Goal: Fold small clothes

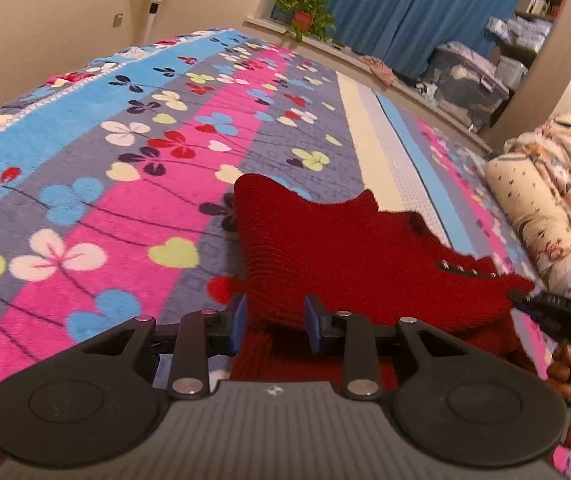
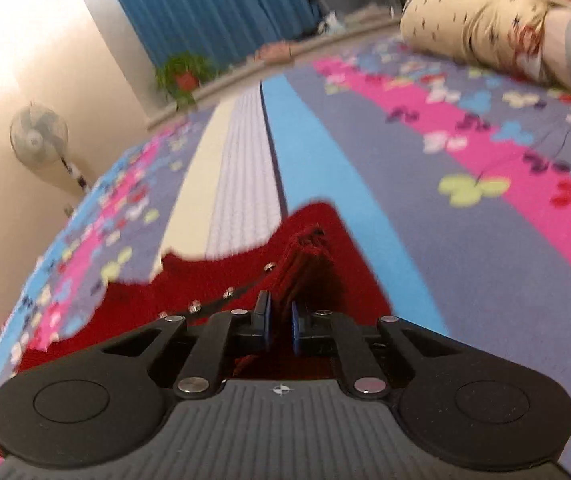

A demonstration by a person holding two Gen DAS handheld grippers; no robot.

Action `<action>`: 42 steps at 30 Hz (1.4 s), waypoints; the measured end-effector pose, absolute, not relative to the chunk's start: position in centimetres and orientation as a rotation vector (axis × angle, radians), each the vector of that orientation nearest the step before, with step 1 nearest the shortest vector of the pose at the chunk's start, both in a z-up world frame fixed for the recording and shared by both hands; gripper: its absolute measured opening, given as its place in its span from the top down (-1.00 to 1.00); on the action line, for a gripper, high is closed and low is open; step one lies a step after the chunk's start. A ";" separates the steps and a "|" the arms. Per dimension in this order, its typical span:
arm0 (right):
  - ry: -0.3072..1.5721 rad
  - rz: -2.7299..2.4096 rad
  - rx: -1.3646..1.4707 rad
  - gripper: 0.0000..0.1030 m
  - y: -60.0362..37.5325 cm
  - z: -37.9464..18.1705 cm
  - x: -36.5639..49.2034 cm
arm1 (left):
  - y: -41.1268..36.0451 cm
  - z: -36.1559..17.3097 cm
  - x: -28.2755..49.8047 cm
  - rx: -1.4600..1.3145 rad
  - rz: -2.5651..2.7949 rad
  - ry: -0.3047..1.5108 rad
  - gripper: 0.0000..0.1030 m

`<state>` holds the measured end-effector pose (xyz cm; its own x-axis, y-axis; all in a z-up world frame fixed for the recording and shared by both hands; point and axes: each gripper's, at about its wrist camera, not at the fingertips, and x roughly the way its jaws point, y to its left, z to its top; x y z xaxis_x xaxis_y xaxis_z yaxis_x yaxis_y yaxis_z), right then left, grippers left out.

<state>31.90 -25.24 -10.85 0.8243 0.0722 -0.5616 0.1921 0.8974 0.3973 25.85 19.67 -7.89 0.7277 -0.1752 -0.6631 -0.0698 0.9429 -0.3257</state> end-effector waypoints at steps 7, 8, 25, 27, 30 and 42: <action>0.730 -0.073 0.291 0.45 -25.5 -11.0 31.0 | 17.8 -11.6 28.2 -0.265 0.035 0.871 0.10; 0.714 -0.078 0.249 0.25 -25.4 -10.5 30.4 | 17.5 -11.8 28.2 -0.252 0.043 0.863 0.10; 0.794 0.089 0.035 -0.04 -30.1 -7.6 17.1 | 17.1 -10.9 26.0 -0.158 0.032 0.840 0.11; 0.790 0.073 0.024 -0.05 -31.1 -7.2 15.3 | 17.1 -10.8 24.9 -0.137 0.022 0.839 0.11; 0.784 0.036 0.079 -0.08 -33.1 -6.8 13.2 | 17.2 -10.6 22.8 -0.108 0.018 0.834 0.11; 0.974 0.097 0.156 -0.09 -36.1 -11.4 5.9 | 17.6 -10.0 9.9 -0.105 -0.090 0.892 0.11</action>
